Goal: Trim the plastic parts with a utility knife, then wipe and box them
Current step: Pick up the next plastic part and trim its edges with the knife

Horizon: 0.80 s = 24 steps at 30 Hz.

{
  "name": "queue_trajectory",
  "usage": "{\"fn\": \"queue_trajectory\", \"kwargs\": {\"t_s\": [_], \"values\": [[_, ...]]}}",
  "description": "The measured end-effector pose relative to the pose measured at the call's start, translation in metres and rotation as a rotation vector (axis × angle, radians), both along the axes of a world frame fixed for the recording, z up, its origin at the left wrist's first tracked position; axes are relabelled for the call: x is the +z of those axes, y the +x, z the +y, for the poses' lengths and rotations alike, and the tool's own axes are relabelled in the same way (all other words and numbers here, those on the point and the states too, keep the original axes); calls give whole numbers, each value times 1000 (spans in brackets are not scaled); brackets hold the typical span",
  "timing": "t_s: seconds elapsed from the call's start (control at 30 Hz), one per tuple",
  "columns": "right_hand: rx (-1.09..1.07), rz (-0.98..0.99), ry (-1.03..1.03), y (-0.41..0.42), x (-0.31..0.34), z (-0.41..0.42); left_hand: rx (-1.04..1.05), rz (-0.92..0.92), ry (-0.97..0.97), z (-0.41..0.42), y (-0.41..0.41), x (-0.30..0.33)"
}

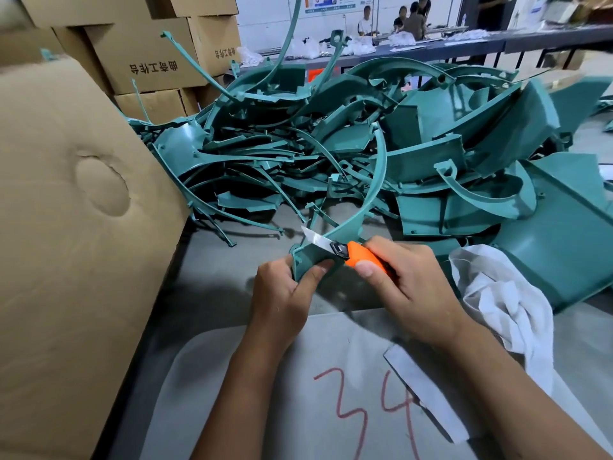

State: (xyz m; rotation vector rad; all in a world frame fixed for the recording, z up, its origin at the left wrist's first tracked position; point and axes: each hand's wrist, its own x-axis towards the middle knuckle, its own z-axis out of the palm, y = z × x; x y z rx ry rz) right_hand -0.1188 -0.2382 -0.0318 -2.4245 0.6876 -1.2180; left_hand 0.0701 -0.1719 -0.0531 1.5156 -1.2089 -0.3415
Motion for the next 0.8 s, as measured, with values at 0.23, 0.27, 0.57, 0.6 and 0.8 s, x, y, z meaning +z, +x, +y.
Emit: {"fn": "queue_trajectory", "kwargs": {"t_s": [0.23, 0.27, 0.57, 0.6, 0.8], "values": [[71, 29, 57, 20, -2, 18, 63, -94, -87, -2, -5, 1], [133, -18, 152, 19, -1, 17, 81, -101, -80, -2, -4, 1], [372, -131, 492, 13, 8, 16, 193, -270, -93, -1, -2, 6], [340, -119, 475, 12, 8, 16, 197, -254, -111, -1, -1, 6], [161, 39, 290, 12, 4, 13, 177, -239, -138, -2, 5, 4]]}}
